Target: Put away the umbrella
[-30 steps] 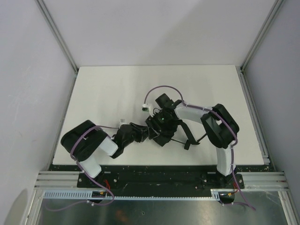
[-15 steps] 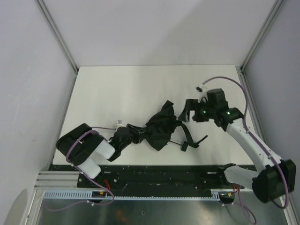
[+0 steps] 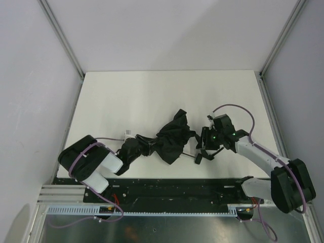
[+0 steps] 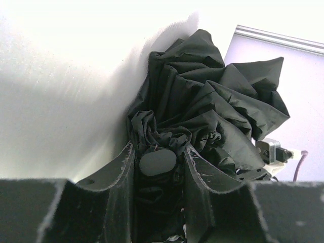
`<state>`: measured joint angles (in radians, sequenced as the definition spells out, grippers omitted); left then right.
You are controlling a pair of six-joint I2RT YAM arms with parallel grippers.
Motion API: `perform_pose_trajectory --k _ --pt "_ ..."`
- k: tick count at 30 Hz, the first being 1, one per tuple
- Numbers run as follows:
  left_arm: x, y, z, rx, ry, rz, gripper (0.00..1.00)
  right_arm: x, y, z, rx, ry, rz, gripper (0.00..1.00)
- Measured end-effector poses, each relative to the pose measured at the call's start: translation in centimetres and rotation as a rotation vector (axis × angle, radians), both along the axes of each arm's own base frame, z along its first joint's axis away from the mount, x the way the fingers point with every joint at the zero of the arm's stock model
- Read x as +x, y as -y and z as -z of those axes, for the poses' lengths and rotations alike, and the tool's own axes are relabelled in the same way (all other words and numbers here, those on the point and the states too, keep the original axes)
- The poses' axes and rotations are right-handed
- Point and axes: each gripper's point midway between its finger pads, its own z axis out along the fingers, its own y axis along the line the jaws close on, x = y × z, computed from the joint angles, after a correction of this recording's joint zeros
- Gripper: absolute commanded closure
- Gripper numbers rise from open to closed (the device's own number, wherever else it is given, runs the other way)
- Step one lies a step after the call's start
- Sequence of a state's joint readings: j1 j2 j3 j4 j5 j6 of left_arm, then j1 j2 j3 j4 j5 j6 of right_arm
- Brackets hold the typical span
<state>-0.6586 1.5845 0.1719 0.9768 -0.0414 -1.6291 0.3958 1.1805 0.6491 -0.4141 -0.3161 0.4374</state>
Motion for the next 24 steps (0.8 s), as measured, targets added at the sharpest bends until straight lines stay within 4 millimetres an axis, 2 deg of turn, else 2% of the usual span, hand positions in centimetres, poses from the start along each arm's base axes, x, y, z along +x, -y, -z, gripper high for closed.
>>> perform_pose_trajectory --k 1,3,6,8,10,12,18,21,24 --pt "-0.1 -0.1 0.0 0.000 -0.001 0.000 1.00 0.1 -0.3 0.5 -0.019 0.003 -0.004 0.86" --pt "-0.2 -0.1 0.1 0.001 -0.002 0.000 1.00 0.4 -0.5 1.4 -0.060 0.012 -0.010 0.97" --pt "-0.3 -0.2 0.1 0.001 -0.003 0.001 1.00 1.9 0.7 2.3 -0.147 0.050 0.051 1.00" --pt "-0.3 -0.2 0.1 0.001 -0.002 0.001 1.00 3.3 1.5 1.9 -0.193 0.100 0.095 1.00" --pt "-0.4 -0.3 0.1 0.000 -0.002 0.002 1.00 5.7 1.8 0.5 -0.229 0.193 0.134 1.00" --pt "-0.5 -0.3 0.0 0.001 0.001 0.004 1.00 8.5 1.4 -1.9 -0.253 0.312 0.148 1.00" --pt "-0.6 -0.4 -0.1 0.000 0.007 0.007 1.00 17.6 -2.4 -10.5 -0.297 0.672 0.119 1.00" --pt "-0.6 -0.4 -0.1 0.000 0.007 0.006 1.00 20.5 -3.8 -12.2 -0.316 0.782 0.094 1.00" --pt "-0.6 -0.4 -0.1 0.000 0.007 0.007 1.00 22.2 -4.8 -11.8 -0.328 0.833 0.063 1.00"
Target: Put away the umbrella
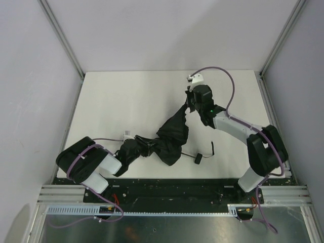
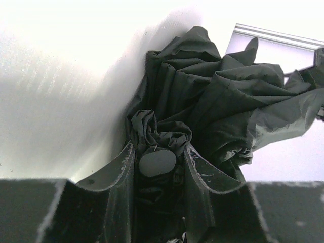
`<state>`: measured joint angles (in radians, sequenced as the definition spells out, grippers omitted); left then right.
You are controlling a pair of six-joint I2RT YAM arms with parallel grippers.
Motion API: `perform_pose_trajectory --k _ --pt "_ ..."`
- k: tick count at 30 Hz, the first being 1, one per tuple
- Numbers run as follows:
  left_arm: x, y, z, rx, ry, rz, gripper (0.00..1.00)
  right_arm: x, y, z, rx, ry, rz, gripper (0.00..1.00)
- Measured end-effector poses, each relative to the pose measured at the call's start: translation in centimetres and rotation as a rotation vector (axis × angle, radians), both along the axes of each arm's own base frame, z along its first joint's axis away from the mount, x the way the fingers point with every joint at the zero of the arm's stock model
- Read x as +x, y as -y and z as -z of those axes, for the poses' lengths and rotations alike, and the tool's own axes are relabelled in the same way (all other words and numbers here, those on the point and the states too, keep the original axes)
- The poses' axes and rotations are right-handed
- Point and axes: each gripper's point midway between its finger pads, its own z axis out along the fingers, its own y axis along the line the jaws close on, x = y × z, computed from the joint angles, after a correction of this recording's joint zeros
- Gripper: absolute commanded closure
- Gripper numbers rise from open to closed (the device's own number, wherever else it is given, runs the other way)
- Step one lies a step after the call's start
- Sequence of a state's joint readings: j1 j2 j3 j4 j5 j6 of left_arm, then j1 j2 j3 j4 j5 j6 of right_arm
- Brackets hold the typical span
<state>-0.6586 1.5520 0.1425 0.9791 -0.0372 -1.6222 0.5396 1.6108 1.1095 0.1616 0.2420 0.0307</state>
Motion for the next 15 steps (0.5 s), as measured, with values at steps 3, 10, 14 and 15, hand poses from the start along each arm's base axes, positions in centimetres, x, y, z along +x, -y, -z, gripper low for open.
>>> perform_pose_trajectory --k 3,10,14,15 --pt "0.0 0.0 0.0 0.001 -0.001 0.000 1.00 1.3 -1.0 1.7 -0.016 0.012 -0.025 1.00" --pt "-0.1 -0.1 0.0 -0.001 0.000 -0.001 1.00 4.6 -1.4 7.1 -0.104 -0.045 -0.019 0.93" --pt "-0.1 -0.1 -0.1 -0.001 0.001 -0.002 1.00 6.8 0.0 10.1 -0.184 -0.130 0.002 0.63" --pt "-0.1 -0.1 -0.1 0.000 0.000 -0.002 1.00 7.2 0.5 10.7 -0.203 -0.159 0.011 0.52"
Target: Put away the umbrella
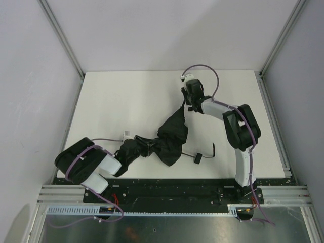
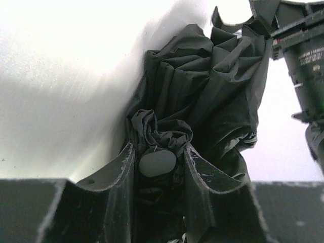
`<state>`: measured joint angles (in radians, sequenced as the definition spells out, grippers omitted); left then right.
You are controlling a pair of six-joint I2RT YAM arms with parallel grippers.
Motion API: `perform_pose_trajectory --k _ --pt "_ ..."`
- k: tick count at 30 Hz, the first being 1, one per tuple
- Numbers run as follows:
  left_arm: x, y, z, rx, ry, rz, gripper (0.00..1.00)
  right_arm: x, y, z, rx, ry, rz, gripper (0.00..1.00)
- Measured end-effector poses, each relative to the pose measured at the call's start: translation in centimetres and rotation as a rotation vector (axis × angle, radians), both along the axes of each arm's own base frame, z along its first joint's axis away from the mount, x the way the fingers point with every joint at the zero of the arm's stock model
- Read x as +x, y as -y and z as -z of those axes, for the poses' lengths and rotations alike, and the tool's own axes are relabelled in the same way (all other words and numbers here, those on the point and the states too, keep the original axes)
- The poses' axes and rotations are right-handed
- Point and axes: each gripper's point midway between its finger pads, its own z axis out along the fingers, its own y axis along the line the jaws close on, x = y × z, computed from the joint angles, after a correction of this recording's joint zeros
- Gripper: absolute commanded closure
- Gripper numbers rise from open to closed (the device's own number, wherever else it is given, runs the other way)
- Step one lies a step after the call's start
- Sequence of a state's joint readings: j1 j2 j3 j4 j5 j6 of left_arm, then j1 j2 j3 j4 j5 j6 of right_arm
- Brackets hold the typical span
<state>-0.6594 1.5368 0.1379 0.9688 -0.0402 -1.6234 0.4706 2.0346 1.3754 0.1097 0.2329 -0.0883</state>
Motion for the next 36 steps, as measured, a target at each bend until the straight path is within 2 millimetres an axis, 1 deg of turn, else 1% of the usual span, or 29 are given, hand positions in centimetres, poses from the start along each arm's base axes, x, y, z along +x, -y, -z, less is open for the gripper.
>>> perform_pose_trajectory --k 2,4,6,7,9,10,11,12,13,14,15,17,19,20,21,22,23,24,25,26,27,28,29,30,31,33,36 --pt "-0.1 0.0 0.0 0.000 -0.001 0.001 1.00 1.1 1.0 0.7 -0.037 -0.063 0.020 0.32" --pt "-0.2 0.0 -0.1 0.001 -0.001 0.003 1.00 3.0 1.6 0.6 -0.051 -0.109 0.037 0.20" --pt "-0.5 0.0 0.0 0.001 -0.005 0.006 1.00 5.2 2.3 -0.3 -0.062 -0.168 0.063 0.14" --pt "-0.5 0.0 0.0 -0.001 -0.009 0.006 1.00 5.8 2.4 -0.7 -0.055 -0.184 0.069 0.13" --pt "-0.7 0.0 0.0 -0.001 -0.015 0.009 1.00 6.1 3.4 -1.7 -0.051 -0.256 0.098 0.10" --pt "-0.8 0.1 0.0 -0.003 -0.018 0.008 1.00 5.7 4.0 -2.1 -0.043 -0.291 0.112 0.08" --pt "-0.8 0.1 0.0 -0.003 -0.022 0.008 1.00 5.1 4.5 -2.1 -0.040 -0.326 0.123 0.08" --pt "-0.9 0.1 0.0 -0.004 -0.026 0.008 1.00 4.0 5.1 -2.2 -0.040 -0.370 0.132 0.08" --pt "-0.9 0.1 0.0 -0.006 -0.029 0.007 1.00 2.7 6.7 -1.9 -0.038 -0.423 0.160 0.08" --pt "-1.0 0.1 0.1 -0.004 -0.031 0.007 1.00 1.7 7.5 -1.8 -0.040 -0.455 0.176 0.07" --pt "-1.0 0.1 0.1 -0.005 -0.034 0.006 1.00 0.0 8.7 -1.4 -0.036 -0.496 0.200 0.06" --pt "-1.0 0.0 0.1 -0.004 -0.037 0.005 1.00 -3.2 10.7 -1.4 -0.049 -0.544 0.237 0.05" --pt "-1.1 0.0 0.1 -0.004 -0.043 0.002 1.00 -6.6 12.8 -2.3 -0.071 -0.546 0.278 0.05" --pt "-1.1 0.0 0.1 -0.004 -0.044 0.002 1.00 -8.1 13.1 -3.4 -0.077 -0.518 0.279 0.04" --pt "-1.1 0.0 0.1 -0.004 -0.046 0.001 1.00 -9.5 12.7 -4.8 -0.075 -0.467 0.262 0.03" --pt "-1.1 0.0 0.2 -0.006 -0.050 -0.001 1.00 -10.9 11.4 -6.5 -0.069 -0.400 0.219 0.02" --pt "-1.1 -0.1 0.2 -0.006 -0.053 -0.002 1.00 -12.4 9.3 -8.4 -0.053 -0.320 0.146 0.01" --pt "-1.2 -0.1 0.2 -0.009 -0.059 -0.005 1.00 -14.4 6.3 -10.4 -0.030 -0.236 0.041 0.01" --pt "-1.2 -0.1 0.3 -0.010 -0.063 -0.006 1.00 -16.3 3.6 -11.8 -0.005 -0.171 -0.062 0.01" --pt "-1.2 -0.1 0.3 -0.013 -0.067 -0.007 1.00 -19.6 -0.4 -13.6 0.033 -0.070 -0.228 0.01" --pt "-1.2 -0.1 0.3 -0.014 -0.071 -0.008 1.00 -22.3 -2.7 -14.3 0.054 -0.028 -0.345 0.01" --pt "-1.2 -0.1 0.4 -0.017 -0.076 -0.011 1.00 -25.4 -5.0 -14.7 0.076 0.025 -0.469 0.01" --pt "-1.2 -0.1 0.4 -0.020 -0.082 -0.012 1.00 -28.5 -6.7 -13.9 0.078 0.048 -0.581 0.01" --pt "-1.3 -0.1 0.5 -0.023 -0.088 -0.014 1.00 -30.4 -7.4 -12.9 0.066 0.054 -0.643 0.01" --pt "-1.3 -0.1 0.5 -0.026 -0.093 -0.015 1.00 -31.8 -8.0 -11.5 0.045 0.052 -0.689 0.01" --pt "-1.4 -0.1 0.7 -0.028 -0.108 -0.018 1.00 -33.7 -9.3 -8.4 -0.020 0.035 -0.750 0.01" --pt "-1.4 0.1 0.7 -0.029 -0.127 -0.015 1.00 -35.2 -10.9 -3.1 -0.152 -0.014 -0.807 0.01"
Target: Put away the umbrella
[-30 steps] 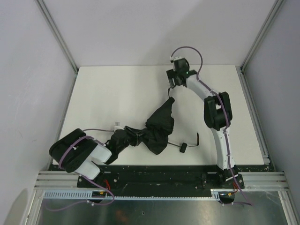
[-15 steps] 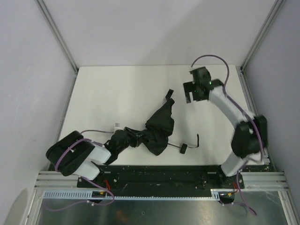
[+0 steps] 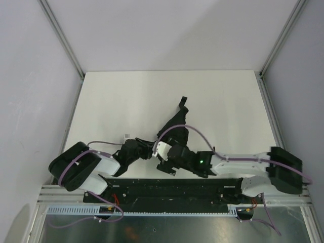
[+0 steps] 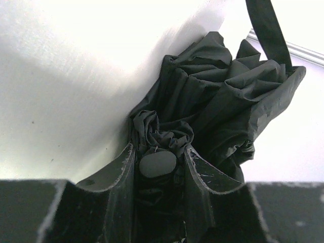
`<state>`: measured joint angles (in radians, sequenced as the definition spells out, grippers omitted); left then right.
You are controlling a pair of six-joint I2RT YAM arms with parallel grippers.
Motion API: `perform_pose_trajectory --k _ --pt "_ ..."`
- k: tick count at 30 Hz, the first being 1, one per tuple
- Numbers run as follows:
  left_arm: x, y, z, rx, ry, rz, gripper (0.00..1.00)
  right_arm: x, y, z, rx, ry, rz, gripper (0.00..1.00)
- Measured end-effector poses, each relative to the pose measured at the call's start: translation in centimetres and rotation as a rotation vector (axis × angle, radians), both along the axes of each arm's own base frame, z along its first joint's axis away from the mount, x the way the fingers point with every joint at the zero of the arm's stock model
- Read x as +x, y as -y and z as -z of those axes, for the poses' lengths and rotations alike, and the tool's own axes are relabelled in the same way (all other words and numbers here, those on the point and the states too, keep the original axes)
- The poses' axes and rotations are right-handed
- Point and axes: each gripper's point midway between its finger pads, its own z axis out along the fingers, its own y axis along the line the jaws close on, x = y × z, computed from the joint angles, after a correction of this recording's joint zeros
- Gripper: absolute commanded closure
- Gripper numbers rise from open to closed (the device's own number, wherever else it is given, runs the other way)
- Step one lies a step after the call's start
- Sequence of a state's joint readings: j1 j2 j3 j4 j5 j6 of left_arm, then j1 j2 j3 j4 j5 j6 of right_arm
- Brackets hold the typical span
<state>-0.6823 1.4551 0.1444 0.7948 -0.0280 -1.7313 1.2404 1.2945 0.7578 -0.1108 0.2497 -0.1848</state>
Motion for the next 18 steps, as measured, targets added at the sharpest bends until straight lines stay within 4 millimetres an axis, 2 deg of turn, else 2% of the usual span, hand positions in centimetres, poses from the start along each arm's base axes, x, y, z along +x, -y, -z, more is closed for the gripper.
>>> perform_pose_trajectory --k 2,3,6,9,12,16,18 --pt "0.0 0.1 0.0 0.004 -0.016 0.002 1.00 0.1 -0.3 2.9 -0.078 0.015 -0.004 0.01" --pt "0.0 0.2 0.0 0.009 -0.028 0.003 1.00 0.8 -0.3 4.5 -0.120 0.033 0.011 0.03" --pt "0.0 0.2 0.1 0.011 -0.055 0.003 1.00 2.9 -0.1 5.8 -0.148 0.065 0.054 0.08" --pt "0.1 0.2 0.2 0.012 -0.086 0.001 1.00 4.8 0.1 6.8 -0.163 0.072 0.095 0.21" --pt "0.3 0.1 0.4 0.017 -0.120 -0.001 1.00 6.3 0.0 7.8 -0.172 0.051 0.109 0.46" --pt "1.3 -0.5 0.3 0.034 -0.139 -0.029 1.00 7.6 -0.8 8.6 -0.172 -0.020 0.093 0.90" --pt "2.1 -0.8 0.1 0.056 -0.127 -0.041 1.00 7.8 -1.3 8.6 -0.170 -0.071 0.056 0.97"
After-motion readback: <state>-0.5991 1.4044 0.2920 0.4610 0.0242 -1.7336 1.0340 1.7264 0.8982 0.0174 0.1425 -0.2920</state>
